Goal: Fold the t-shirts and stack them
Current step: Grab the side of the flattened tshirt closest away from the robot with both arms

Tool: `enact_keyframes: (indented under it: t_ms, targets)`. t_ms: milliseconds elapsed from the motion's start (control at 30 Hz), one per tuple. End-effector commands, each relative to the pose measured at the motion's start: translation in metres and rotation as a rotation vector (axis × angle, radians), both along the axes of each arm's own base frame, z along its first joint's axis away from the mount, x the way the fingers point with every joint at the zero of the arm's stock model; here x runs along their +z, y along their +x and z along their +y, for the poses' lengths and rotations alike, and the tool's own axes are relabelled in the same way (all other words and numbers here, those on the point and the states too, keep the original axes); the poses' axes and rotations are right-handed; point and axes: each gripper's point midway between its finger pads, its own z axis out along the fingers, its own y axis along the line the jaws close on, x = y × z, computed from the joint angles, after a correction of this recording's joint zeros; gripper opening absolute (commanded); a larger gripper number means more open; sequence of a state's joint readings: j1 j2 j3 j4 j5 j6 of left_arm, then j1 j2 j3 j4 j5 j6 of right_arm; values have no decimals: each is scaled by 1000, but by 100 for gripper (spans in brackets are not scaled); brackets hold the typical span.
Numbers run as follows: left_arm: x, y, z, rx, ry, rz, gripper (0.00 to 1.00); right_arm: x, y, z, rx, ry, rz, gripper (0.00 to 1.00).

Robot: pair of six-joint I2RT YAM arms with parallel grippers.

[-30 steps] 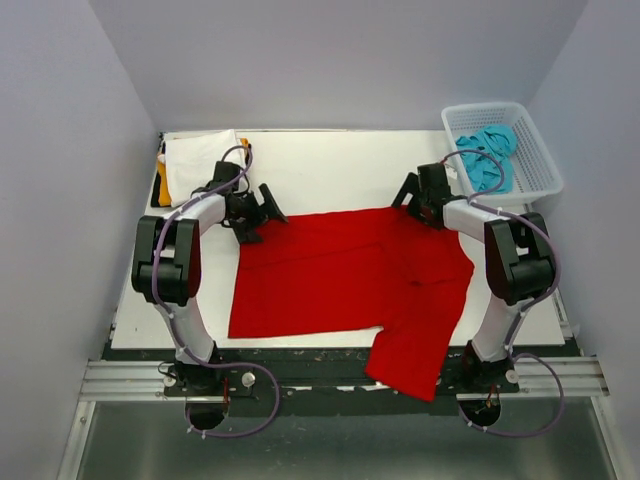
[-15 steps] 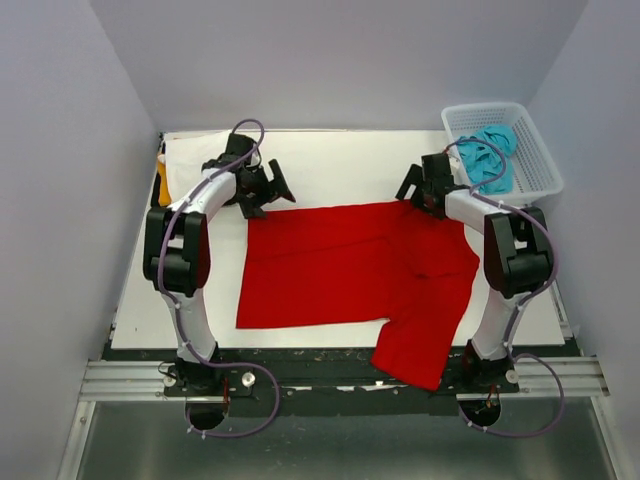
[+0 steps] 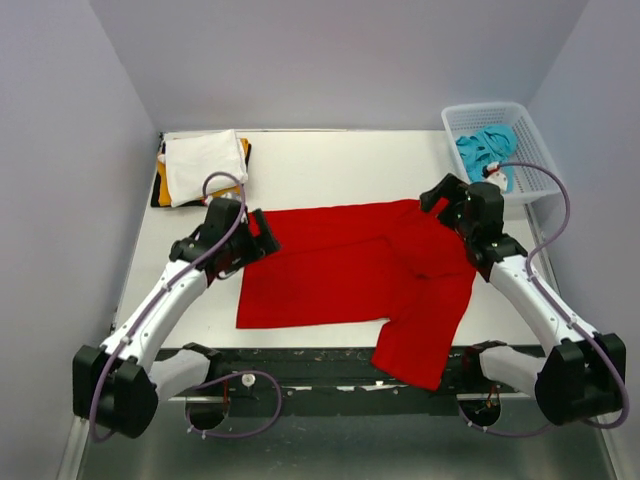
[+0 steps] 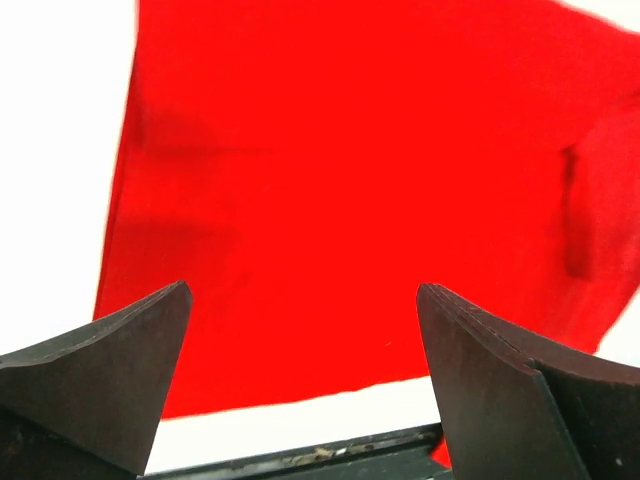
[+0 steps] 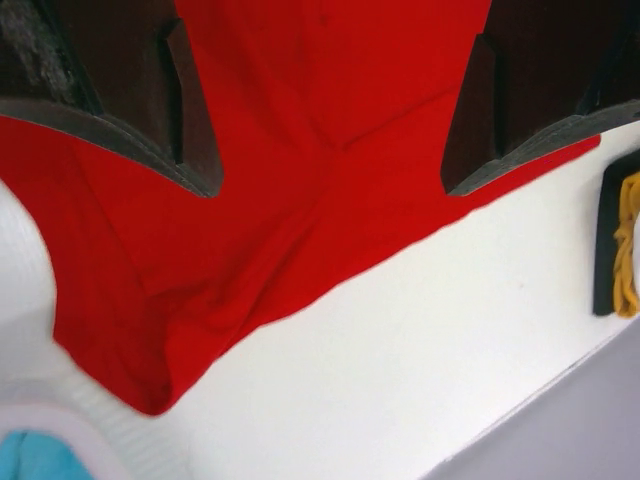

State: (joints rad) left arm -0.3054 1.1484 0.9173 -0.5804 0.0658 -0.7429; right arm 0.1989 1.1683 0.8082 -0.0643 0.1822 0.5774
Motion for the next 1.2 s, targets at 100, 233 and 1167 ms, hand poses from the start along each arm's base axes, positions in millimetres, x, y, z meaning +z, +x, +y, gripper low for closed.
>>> enact_keyframes:
  t_ms: [100, 233, 1167]
  targets:
    - [-85, -102, 56, 290, 101, 187, 99, -17, -38, 25, 140, 112, 6, 100]
    - [-112, -123, 61, 356, 38, 189, 98, -17, -50, 29, 158, 151, -7, 100]
    - [-120, -117, 22, 158, -50, 257, 0, -44, -60, 18, 117, 77, 182, 96]
